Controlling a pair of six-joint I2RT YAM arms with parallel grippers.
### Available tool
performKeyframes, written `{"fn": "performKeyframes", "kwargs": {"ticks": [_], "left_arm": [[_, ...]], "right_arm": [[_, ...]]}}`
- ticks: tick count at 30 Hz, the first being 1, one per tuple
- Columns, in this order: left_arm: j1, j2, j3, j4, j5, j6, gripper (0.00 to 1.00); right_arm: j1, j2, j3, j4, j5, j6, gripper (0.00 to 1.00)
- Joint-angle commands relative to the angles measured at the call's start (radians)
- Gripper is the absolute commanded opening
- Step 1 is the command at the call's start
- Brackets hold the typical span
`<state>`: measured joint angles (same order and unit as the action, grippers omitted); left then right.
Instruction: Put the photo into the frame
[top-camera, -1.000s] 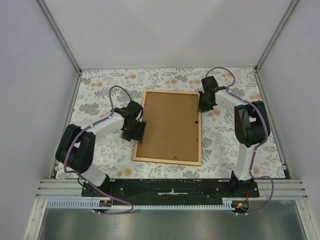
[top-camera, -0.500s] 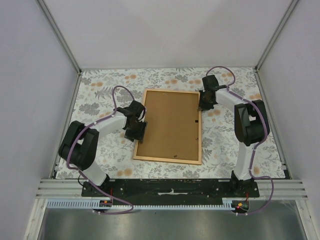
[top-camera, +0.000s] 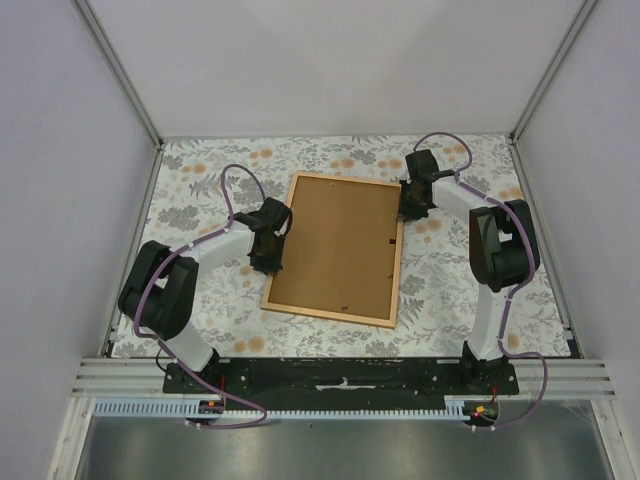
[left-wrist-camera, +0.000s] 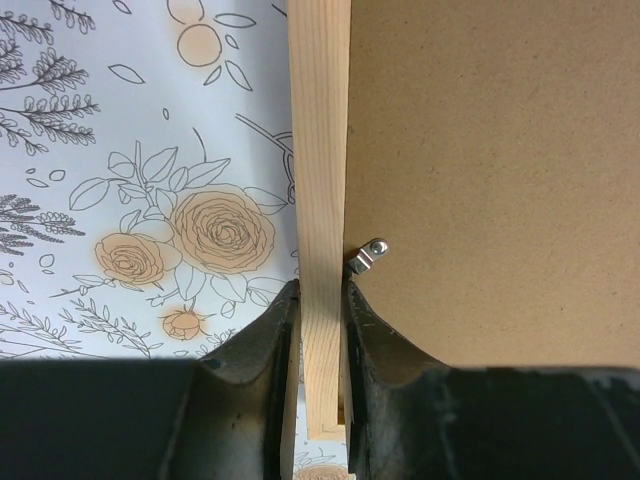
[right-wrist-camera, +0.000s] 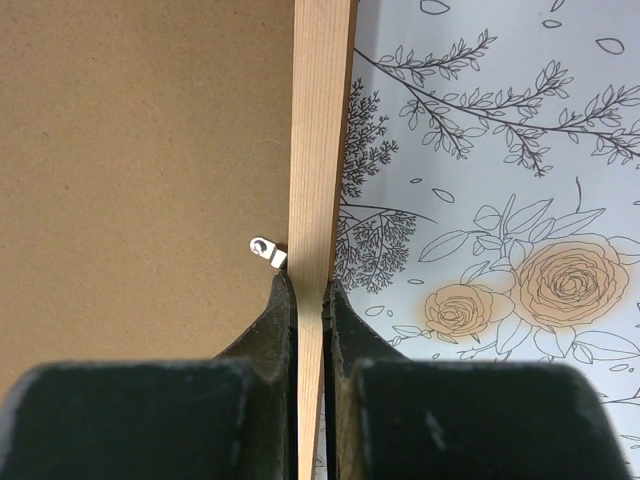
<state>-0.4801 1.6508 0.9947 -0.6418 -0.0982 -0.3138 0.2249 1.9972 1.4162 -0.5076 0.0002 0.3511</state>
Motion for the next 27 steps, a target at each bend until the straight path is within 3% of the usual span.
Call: {"fn": "performKeyframes", "kwargs": {"ticks": [1,6,17,22,27], "left_arm": [[0.008,0.049,-0.011,0.067,-0.126,-0.028,0.21],[0.009,0.055,-0.01,0.099,-0.107,-0.102,0.21],[0.009,0.078,-0.048,0.264,-0.222,-0.327,0.19],[0.008,0.115,-0.031,0.291,-0.25,-0.34,0.19],[0.032,0.174,0.083,0.271,-0.229,-0.292,0.28]], "right_arm": [[-0.009,-0.035,0.001,0.024,0.003,-0.014,0.0],[-0.009,-0.044,-0.01,0.027,0.003,-0.011,0.0],[-0.009,-0.115,-0.147,0.046,-0.035,0.028,0.0],[-0.01,-0.15,-0.229,0.066,-0.051,0.051,0.0],[-0.01,-0.198,-0.31,0.083,-0.055,0.091,0.0]]}}
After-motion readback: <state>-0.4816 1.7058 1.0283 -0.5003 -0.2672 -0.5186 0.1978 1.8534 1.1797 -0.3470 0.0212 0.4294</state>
